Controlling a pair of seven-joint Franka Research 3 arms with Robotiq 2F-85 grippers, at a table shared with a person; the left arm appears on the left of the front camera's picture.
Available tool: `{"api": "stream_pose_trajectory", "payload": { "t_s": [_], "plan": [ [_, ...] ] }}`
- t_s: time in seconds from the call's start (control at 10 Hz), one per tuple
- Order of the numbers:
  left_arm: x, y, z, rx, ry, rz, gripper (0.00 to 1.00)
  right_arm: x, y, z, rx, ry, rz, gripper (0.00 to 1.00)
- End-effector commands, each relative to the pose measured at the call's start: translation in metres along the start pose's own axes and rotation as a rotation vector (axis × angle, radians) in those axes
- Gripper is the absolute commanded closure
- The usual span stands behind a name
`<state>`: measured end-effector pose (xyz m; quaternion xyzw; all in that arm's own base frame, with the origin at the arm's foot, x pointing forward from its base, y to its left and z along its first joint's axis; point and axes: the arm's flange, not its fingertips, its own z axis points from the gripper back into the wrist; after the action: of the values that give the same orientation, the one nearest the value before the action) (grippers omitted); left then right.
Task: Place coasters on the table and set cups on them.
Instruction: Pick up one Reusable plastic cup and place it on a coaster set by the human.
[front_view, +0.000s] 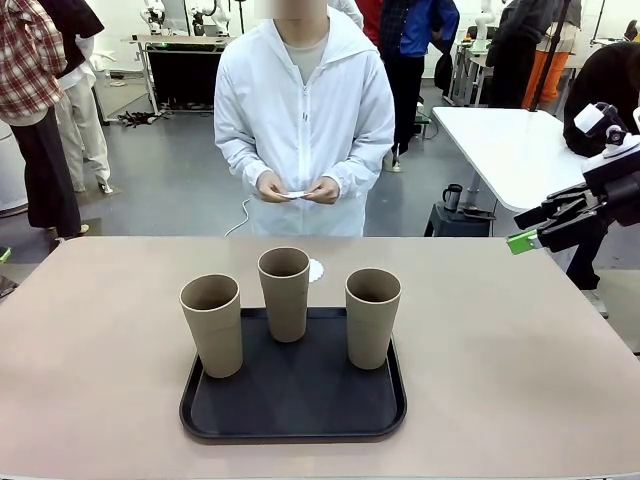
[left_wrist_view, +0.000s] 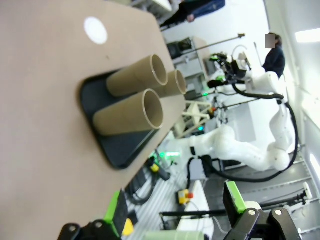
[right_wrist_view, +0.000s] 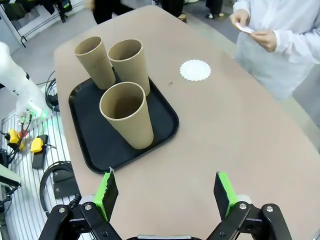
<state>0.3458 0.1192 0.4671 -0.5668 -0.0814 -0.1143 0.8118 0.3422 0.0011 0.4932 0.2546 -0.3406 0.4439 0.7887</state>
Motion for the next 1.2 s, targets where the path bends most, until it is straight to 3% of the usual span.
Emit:
{"api": "stream_pose_trajectory", "payload": {
  "t_s": [0.0,0.1,0.3,0.5,0.8,1.1],
  "plan": [
    [-0.001,-0.001,0.002,-0.008,-0.006,-0.004,0.00,0.002,0.002,0.002,-0.014,0.002,0.004,0.00],
    [-0.001,-0.001,0.002,-0.008,-0.006,-0.004,0.00,0.000,0.000,0.000,0.000,0.000,0.000,0.00],
    [-0.001,-0.001,0.002,-0.008,-0.006,-0.004,0.00,-0.016,-0.017,0.000,0.141,0.030,0.250,0.00],
    [-0.001,-0.001,0.002,-0.008,-0.006,-0.004,0.00,-0.027,-0.039,-0.039,0.188,0.034,0.427,0.00],
    [-0.001,-0.001,0.002,-0.008,-0.006,-0.004,0.00,-0.041,-0.053,-0.105,0.144,-0.072,0.520,0.00],
    [-0.001,-0.001,0.002,-0.008,-0.006,-0.004,0.00,-0.049,-0.049,-0.149,0.281,-0.131,0.467,0.00]
  ]
}}
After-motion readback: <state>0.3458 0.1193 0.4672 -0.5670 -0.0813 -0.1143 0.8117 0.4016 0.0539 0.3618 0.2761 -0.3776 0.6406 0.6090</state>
